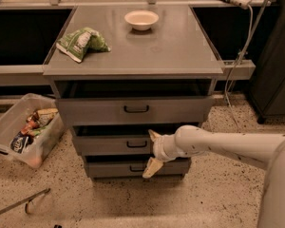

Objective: Open middle drawer

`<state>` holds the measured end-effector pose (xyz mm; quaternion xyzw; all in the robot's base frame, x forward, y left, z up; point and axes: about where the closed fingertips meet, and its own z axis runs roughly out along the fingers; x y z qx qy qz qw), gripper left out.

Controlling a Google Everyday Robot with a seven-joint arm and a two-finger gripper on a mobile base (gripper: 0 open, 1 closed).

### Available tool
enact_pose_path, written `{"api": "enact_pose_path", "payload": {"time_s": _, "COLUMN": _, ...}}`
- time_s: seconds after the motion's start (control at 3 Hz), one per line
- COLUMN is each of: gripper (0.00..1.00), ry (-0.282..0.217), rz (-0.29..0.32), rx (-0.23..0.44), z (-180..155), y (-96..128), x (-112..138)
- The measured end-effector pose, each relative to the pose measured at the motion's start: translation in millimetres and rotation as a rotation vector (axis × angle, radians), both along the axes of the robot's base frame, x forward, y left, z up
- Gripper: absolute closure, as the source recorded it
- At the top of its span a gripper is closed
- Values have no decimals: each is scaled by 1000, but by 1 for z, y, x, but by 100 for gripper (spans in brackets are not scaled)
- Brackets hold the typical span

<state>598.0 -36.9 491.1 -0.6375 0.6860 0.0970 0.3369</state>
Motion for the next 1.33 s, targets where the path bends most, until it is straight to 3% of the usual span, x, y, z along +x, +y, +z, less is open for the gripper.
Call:
{"api": "enact_pose_path", "payload": {"time_s": 0.33, "gripper": 0, "ry": 15, "rz": -9, "rx": 0, "z": -58, "y": 9, "x": 40}}
{"api": "enact_pose_path", "payload": {"time_s": 0.67, "gripper": 0, "ry": 22, "rz": -11, "rx": 5, "z": -61, "y": 9, "x": 42}}
{"api": "enact_pose_path", "payload": {"time_s": 1.0, "gripper": 0, "ry": 10, "rz": -22, "rx": 6, "z": -62, "y": 11, "x": 63}}
{"api": "enact_pose_path", "payload": {"time_s": 1.33, "gripper": 0, "ry": 61, "rz": -15, "rx": 2, "z": -71, "y": 15, "x": 72}}
